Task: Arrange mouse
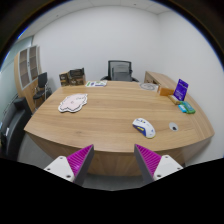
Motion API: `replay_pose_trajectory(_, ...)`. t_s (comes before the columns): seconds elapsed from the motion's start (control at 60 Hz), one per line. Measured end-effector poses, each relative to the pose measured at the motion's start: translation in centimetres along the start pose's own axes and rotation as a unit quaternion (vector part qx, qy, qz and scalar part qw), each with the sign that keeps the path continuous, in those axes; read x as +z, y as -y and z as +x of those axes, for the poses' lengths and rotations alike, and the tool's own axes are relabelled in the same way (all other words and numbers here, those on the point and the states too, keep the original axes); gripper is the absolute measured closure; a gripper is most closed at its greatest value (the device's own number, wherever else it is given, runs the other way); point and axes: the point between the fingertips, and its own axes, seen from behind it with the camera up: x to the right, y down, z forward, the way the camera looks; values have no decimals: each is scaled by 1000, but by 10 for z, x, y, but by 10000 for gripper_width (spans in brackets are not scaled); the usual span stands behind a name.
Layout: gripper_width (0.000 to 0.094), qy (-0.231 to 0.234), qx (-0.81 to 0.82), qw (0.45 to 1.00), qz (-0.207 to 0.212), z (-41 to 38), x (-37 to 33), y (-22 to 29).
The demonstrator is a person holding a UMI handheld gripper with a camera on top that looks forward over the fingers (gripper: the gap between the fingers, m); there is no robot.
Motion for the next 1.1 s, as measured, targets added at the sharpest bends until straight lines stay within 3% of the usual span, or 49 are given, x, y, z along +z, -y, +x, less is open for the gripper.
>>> replay_pose_trajectory(0.15,91,-40,-10,999,19,64,32,-5)
replay_pose_trajectory(0.383,94,-42,-19,999,22,129,111,-11)
replay_pose_trajectory(0.533,92,-36,-12,999,13,156,167,-16)
replay_pose_trajectory(0.567,108,-22,-4,999,29,155,175,-5)
replay_pose_trajectory(0.767,105,-4,18,999,36,171,212,22)
replay_pose_trajectory(0.85,223,-9,26,999,31,177,223,30)
replay_pose_trajectory(0.9,409,-12,29,999,30,181,229,34)
replay_pose_trajectory(1.1,567,-11,48,999,-7,181,229,31)
